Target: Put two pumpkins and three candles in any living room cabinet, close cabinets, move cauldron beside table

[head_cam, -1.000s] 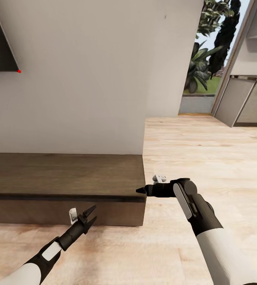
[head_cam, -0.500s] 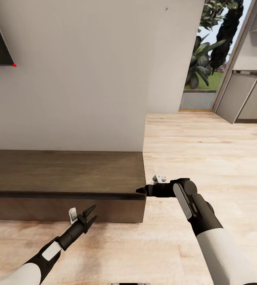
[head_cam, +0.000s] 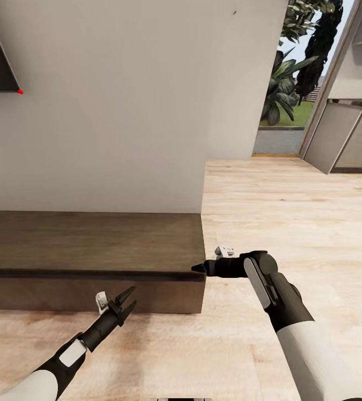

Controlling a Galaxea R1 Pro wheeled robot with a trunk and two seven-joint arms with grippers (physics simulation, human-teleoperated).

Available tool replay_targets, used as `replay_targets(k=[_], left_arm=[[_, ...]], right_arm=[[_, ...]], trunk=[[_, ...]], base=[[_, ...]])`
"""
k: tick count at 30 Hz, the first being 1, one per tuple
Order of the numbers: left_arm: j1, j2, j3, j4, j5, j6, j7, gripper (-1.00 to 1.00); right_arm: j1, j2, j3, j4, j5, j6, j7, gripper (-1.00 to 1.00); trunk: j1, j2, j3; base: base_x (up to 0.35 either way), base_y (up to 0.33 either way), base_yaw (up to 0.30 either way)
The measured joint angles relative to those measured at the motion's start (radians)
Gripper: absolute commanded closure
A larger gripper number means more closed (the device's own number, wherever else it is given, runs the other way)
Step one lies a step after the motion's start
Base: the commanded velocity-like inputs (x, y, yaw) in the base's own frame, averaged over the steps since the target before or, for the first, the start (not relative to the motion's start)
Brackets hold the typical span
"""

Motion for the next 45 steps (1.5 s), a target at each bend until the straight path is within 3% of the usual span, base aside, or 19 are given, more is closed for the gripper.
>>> replay_targets(k=[15,45], left_arm=[[0.0,0.0,0.001,0.003,-0.001,-0.031,0.01,-1.0],[0.0,0.0,0.0,0.004,-0.004,-0.035,0.013,-1.0]], right_arm=[[0.0,0.0,0.001,0.0,0.0,0.0,0.0,-1.0],[0.0,0.0,0.002,0.0,0.0,0.0,0.0,-1.0]], trunk=[[0.0,0.0,0.0],[0.0,0.0,0.0]], base=[[0.151,-0.042,0.0],[0.004,-0.001,0.0]])
